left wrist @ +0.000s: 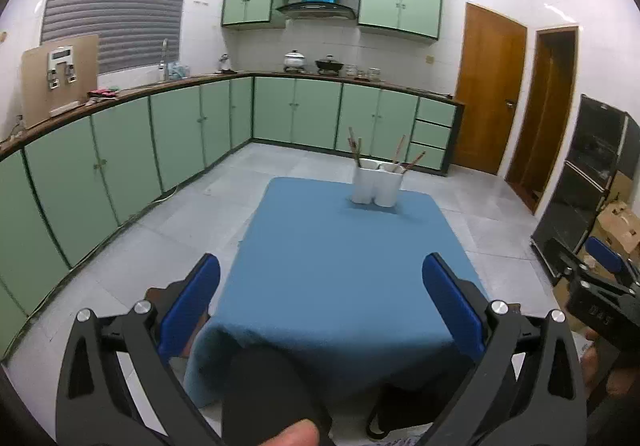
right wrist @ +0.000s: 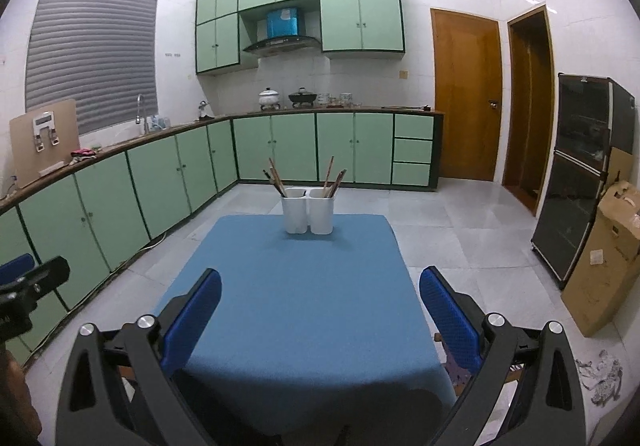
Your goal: Organize utensils
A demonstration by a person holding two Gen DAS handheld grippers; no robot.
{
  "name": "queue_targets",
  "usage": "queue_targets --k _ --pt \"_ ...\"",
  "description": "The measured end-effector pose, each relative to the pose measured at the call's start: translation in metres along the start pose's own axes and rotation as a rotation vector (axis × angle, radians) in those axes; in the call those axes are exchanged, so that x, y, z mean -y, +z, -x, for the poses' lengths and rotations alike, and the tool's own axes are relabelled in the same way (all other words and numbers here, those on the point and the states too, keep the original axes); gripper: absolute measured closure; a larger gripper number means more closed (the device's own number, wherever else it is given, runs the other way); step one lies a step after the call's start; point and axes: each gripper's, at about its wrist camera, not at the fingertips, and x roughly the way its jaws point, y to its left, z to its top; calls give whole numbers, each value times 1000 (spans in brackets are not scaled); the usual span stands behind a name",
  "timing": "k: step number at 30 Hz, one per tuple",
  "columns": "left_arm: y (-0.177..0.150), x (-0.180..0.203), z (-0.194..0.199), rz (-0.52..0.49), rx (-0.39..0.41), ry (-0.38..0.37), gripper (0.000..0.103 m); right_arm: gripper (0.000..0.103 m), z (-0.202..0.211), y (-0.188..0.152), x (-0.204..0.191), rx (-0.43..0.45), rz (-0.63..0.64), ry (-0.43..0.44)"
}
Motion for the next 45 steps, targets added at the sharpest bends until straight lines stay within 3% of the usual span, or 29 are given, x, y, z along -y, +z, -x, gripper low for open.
queue_targets --k 2,18,22,45 --pt "-1 -2 3 -6 0 36 5 6 6 -1 -2 10 8 11" --pt "0 3 7 4 -7 55 5 6 17 -7 6 28 11 22" --pt "-3 10 10 -22 3 94 5 6 18 -5 5 32 11 17" --pt "2 11 16 -11 35 58 5 6 22 -4 -2 45 18 8"
